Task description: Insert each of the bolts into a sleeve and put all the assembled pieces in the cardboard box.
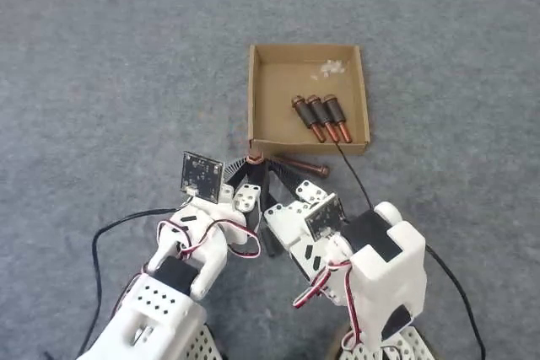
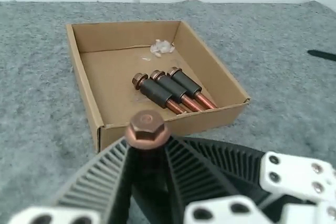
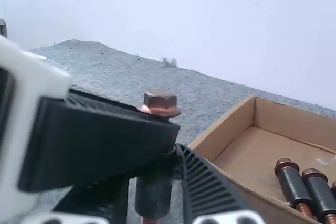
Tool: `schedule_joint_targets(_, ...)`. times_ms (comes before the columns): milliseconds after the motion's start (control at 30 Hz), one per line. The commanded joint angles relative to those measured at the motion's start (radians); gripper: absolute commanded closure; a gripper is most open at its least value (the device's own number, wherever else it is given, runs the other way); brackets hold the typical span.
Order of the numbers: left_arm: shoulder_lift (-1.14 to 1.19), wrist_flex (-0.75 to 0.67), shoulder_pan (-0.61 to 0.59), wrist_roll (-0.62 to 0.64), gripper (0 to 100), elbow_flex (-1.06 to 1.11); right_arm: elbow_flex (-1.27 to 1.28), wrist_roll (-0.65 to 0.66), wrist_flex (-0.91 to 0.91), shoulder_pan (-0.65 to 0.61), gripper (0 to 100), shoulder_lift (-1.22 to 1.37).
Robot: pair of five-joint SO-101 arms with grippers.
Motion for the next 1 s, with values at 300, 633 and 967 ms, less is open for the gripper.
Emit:
schedule_joint_targets(300,-0.003,0.026,-0.005,-0.011,99,-0.004,0.003,-0.015,-0.004,0.081,99.3,-0.114)
schedule_joint_targets(633,-0.009,0.023,-0.006,-0.011,97,-0.004,0.003,-0.014,-0.004,0.081,99.3,-0.108)
schedule_joint_targets(967,-0.005,0.029,-0.011,-0.006,68,-0.004,0.002,-0.009,-0.004,0.081,99.3,-0.108)
